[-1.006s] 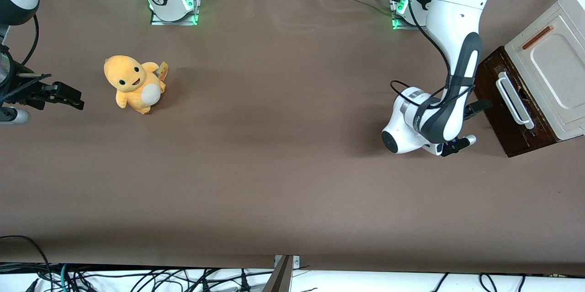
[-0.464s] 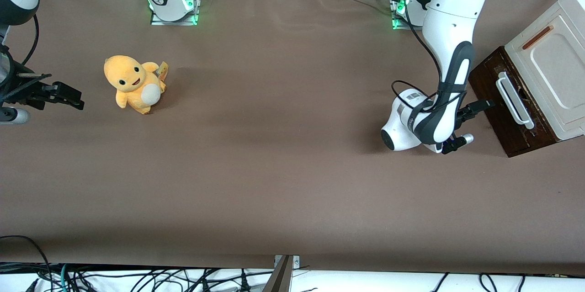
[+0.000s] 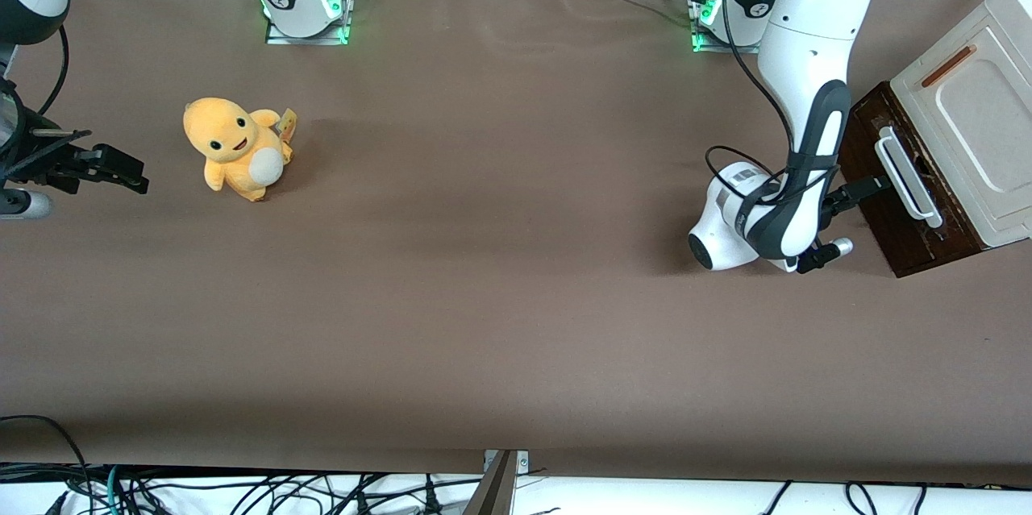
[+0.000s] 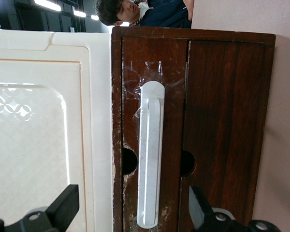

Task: Open lower drawer with left arm only
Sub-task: 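Move the open left gripper in around the white bar handle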

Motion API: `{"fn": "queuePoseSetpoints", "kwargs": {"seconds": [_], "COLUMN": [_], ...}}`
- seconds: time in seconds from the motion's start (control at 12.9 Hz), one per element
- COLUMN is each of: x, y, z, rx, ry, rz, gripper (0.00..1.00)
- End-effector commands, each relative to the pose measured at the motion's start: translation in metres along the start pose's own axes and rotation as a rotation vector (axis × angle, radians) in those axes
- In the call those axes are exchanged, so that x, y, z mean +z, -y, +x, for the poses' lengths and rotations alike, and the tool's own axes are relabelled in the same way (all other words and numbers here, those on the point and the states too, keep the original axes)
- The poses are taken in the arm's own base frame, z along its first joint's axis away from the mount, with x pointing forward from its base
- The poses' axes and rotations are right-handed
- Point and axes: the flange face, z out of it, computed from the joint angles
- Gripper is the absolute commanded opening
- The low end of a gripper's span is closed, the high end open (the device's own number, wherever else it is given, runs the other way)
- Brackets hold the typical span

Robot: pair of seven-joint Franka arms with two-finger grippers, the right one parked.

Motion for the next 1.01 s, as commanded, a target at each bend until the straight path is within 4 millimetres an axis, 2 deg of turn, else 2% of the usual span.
{"fn": "queuePoseSetpoints", "kwargs": {"seconds": [0.0,0.93], "x": [0.013,0.059], "y": [-0.007,-0.015], "z": [0.002,0.016], "rx": [-0.001,0.014], "ry": [-0.038,-0.044], "rz": [0.012,0.024], "gripper": [1.0,1.0]}}
